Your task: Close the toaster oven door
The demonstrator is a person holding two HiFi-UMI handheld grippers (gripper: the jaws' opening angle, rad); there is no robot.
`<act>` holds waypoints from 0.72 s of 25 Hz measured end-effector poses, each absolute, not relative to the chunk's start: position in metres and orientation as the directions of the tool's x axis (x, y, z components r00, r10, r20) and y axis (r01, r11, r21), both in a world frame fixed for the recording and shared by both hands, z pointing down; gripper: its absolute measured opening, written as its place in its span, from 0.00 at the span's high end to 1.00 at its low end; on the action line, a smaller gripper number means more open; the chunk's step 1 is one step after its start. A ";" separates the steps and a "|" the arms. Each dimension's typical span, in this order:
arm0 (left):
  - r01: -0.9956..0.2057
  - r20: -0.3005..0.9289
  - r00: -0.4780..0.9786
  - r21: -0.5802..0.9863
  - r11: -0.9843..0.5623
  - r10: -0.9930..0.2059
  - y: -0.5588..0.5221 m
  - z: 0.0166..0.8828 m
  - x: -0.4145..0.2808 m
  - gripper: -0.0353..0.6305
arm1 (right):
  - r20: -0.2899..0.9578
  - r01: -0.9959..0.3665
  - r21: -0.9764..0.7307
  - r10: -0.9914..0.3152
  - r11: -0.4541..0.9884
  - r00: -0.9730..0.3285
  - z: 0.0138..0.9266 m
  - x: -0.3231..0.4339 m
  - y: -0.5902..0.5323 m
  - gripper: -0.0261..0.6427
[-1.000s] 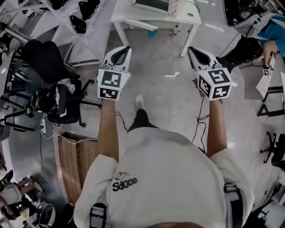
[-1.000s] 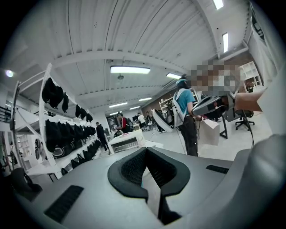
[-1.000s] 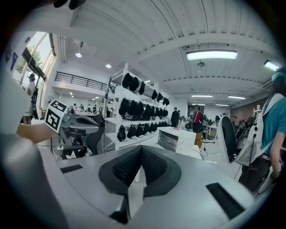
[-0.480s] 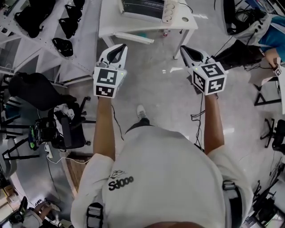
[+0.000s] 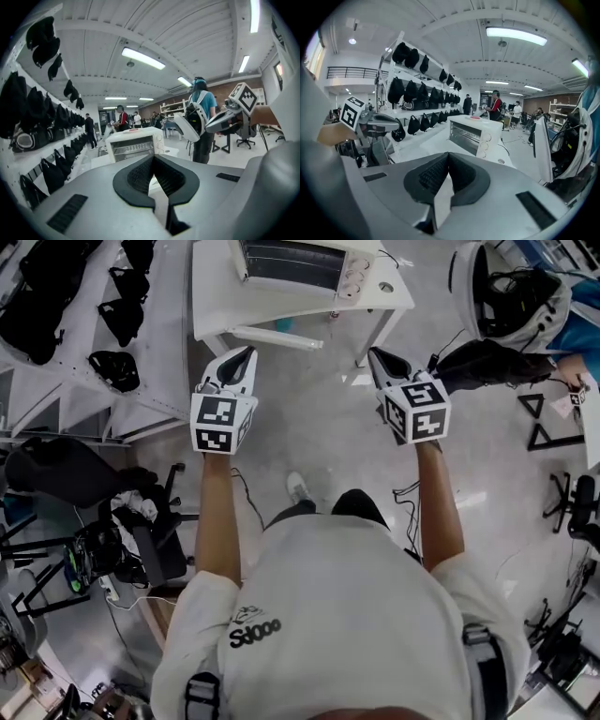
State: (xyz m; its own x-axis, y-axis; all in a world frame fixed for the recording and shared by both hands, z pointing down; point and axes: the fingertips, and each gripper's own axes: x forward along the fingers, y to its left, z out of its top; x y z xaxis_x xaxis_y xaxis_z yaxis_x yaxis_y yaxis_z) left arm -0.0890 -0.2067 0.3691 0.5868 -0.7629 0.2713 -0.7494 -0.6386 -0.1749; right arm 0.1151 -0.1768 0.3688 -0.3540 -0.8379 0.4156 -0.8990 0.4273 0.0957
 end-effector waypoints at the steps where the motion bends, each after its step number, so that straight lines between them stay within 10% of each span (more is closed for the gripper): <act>1: -0.755 0.275 0.589 -0.150 -0.639 -0.760 -0.214 0.375 -0.089 0.92 | 0.437 -0.900 0.096 -0.830 0.426 -0.346 0.379 0.115 -0.182 0.95; 18: -0.849 0.492 0.456 -0.010 -0.529 -0.741 -0.282 0.519 -0.090 0.92 | 0.663 -0.847 -0.112 -0.596 0.519 -0.453 0.580 0.096 -0.286 0.85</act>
